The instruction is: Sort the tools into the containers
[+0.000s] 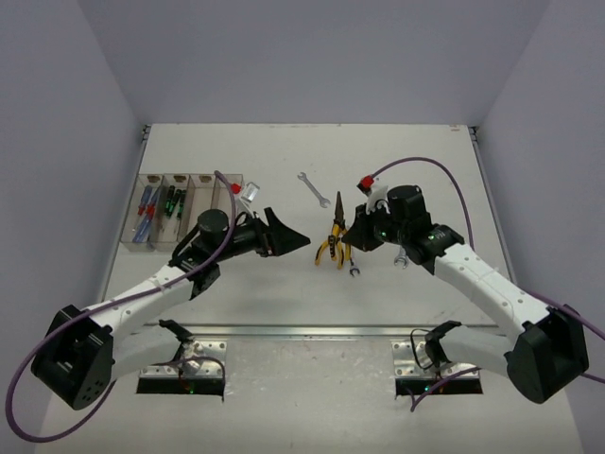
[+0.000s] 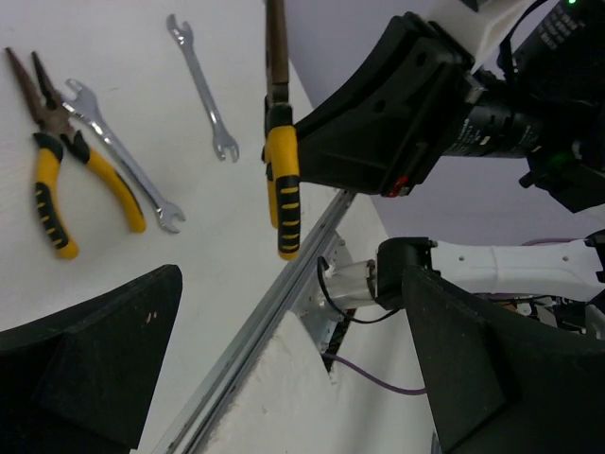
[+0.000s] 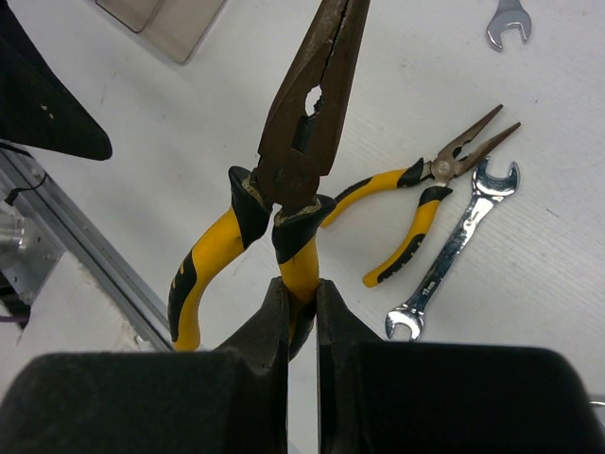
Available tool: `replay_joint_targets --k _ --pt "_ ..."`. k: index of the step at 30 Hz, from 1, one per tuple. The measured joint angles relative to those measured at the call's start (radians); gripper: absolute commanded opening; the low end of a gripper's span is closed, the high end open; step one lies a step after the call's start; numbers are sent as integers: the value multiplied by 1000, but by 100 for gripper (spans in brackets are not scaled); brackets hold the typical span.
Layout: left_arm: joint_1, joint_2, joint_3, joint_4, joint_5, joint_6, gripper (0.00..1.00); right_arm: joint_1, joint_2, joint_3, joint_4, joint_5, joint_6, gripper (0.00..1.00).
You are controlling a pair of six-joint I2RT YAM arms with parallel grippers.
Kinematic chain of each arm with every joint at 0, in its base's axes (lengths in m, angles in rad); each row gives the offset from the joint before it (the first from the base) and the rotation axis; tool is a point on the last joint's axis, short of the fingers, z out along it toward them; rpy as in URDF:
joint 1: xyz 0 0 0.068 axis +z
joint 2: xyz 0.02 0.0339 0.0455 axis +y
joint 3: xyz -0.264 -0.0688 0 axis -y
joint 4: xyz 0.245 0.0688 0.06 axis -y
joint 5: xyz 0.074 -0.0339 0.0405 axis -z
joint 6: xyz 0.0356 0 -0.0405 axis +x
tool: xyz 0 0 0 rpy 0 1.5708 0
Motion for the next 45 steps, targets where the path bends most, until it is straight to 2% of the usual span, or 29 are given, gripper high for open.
replay_joint_targets --k 4,11,16,20,25,30,34,36,38,41,42,45 --pt "-68 -1 33 37 -69 -2 100 4 -44 0 -14 -17 17 0" --pt "-112 -48 59 -23 -210 28 100 5 -99 0 -61 -29 36 0" --pt "-144 -36 59 -8 -258 35 100 10 -102 0 -82 -27 55 0" --pt "-184 36 71 49 -269 35 100 12 -102 0 -77 -28 69 0" --pt "-202 133 132 41 -305 62 100 18 -96 0 -72 -30 75 0" --pt "-202 169 190 15 -358 98 91 28 -95 1 -72 -41 76 0" --pt "-202 230 264 0 -367 129 89 50 -91 8 -78 -39 76 0" --pt "-202 257 295 -6 -367 142 80 63 -89 17 -88 -36 75 0" --pt "-202 284 321 -14 -366 152 78 75 -86 30 -100 -33 73 0" --pt "-202 325 351 -31 -359 165 65 89 -76 52 -114 -29 71 0" --pt "-202 337 357 -39 -356 167 55 96 -73 58 -117 -28 70 0" --pt "-206 371 370 -50 -344 172 13 108 -67 64 -121 -22 66 0"
